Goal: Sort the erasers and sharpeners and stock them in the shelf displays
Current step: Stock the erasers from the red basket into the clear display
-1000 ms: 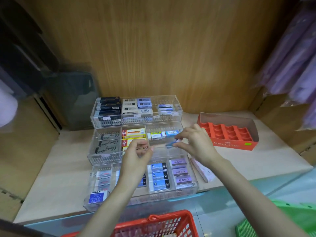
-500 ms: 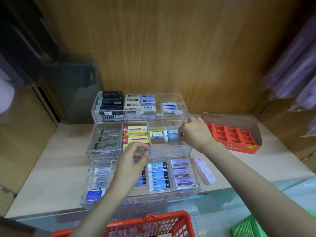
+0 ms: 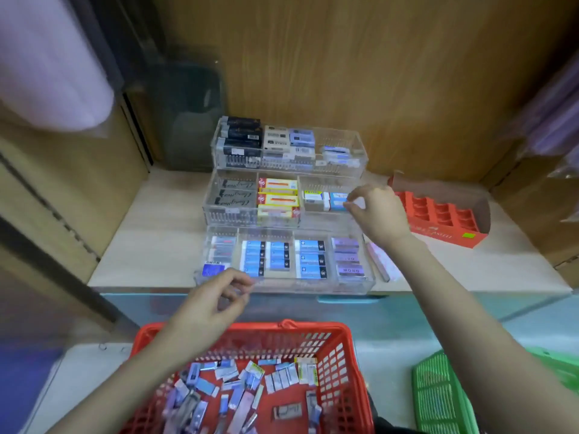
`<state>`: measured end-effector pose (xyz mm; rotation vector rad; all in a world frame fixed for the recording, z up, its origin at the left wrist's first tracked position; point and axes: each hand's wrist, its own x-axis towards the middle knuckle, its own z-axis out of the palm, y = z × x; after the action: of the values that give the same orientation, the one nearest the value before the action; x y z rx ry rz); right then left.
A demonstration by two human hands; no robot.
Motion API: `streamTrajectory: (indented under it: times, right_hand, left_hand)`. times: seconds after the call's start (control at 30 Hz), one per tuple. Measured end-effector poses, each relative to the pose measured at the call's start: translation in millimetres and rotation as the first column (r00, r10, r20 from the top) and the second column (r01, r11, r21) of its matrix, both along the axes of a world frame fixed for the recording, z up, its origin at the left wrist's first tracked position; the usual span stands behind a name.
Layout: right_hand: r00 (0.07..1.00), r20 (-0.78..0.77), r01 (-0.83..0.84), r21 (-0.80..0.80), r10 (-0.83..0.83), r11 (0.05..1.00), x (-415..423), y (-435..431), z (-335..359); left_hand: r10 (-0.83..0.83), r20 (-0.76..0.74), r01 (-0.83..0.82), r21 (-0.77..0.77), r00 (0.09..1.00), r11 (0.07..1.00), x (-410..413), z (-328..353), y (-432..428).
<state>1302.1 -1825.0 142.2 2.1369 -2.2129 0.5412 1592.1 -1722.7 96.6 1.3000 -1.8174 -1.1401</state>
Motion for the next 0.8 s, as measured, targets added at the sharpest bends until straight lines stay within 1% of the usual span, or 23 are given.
streamTrajectory:
  times: [0.07,0.1,0.13,0.17,0.2,0.23,0.27,0.3,0.33,0.37,0.4,0.47,0.5,0.53,0.6,0.67,0.73,0.77,0.8]
  right_hand:
    - [0.985,0.154,-0.066,-0.111,0.083,0.992,26,48,-12]
    - [0.974,0.197,-0.085,-0.137,0.111,0.987,42,75,-22]
    - [0.97,0.204,-0.103,-0.153,0.134,0.983,58,101,-34]
    - [0.974,0.171,-0.127,-0.145,0.151,0.981,73,125,-50]
    - [0.979,0.094,-0.172,-0.102,0.181,0.98,86,142,-67]
    - [0.973,0.013,-0.229,0.011,0.229,0.973,97,157,-87]
    - [0.96,-0.035,-0.267,0.187,0.278,0.945,106,169,-107]
    - [0.949,-0.043,-0.277,0.356,0.312,0.892,113,179,-126]
    - [0.942,-0.045,-0.268,0.492,0.332,0.828,117,185,-145]
    - [0.93,-0.062,-0.25,0.618,0.363,0.745,123,191,-168]
    - [0.917,-0.072,-0.235,0.699,0.393,0.675,124,197,-183]
    - [0.921,-0.078,-0.179,0.784,0.382,0.594,125,206,-220]
    - [0.946,-0.06,-0.142,0.806,0.318,0.575,126,209,-244]
    - [0.976,-0.023,-0.107,0.817,0.218,0.567,125,210,-268]
    - [0.998,0.063,-0.039,0.83,-0.024,0.556,126,212,-312]
    - [0.959,0.12,0.064,0.79,-0.257,0.609,126,214,-343]
    - [0.879,0.15,0.214,0.725,-0.453,0.655,120,210,-364]
    - [0.841,0.172,0.263,0.698,-0.513,0.666,115,205,-372]
    - [0.812,0.211,0.275,0.684,-0.544,0.675,109,199,-380]
  left_hand:
    - [-0.008,0.079,0.004,0.054,0.997,0.999,22,-22,16]
    - [-0.015,0.125,0.005,0.082,0.992,0.997,31,-38,22]
    - [-0.026,0.162,0.007,0.118,0.986,0.993,40,-56,28]
    - [-0.04,0.198,0.009,0.158,0.979,0.987,48,-75,33]
    - [-0.062,0.234,0.015,0.196,0.97,0.98,55,-94,36]
    - [-0.088,0.266,0.023,0.24,0.96,0.971,63,-116,41]
    - [-0.117,0.29,0.031,0.286,0.95,0.958,70,-136,47]
    - [-0.125,0.314,0.019,0.319,0.941,0.947,75,-153,52]
    - [-0.127,0.344,-0.001,0.347,0.93,0.938,81,-171,55]
    - [-0.129,0.372,-0.023,0.377,0.919,0.926,86,-195,60]
    - [-0.121,0.396,-0.045,0.385,0.91,0.922,86,-207,64]
    - [-0.078,0.428,-0.106,0.389,0.9,0.915,86,-234,71]
    - [-0.065,0.441,-0.13,0.399,0.895,0.908,85,-250,73]
    - [-0.066,0.463,-0.142,0.401,0.884,0.905,84,-265,74]
    - [-0.06,0.51,-0.169,0.392,0.858,0.904,83,-290,75]
    - [-0.017,0.53,-0.227,0.391,0.848,0.892,84,-309,74]
    - [0.047,0.513,-0.292,0.408,0.857,0.865,84,-324,68]
    - [0.065,0.508,-0.3,0.396,0.859,0.868,84,-332,65]
    - [0.062,0.526,-0.296,0.373,0.848,0.879,83,-338,61]
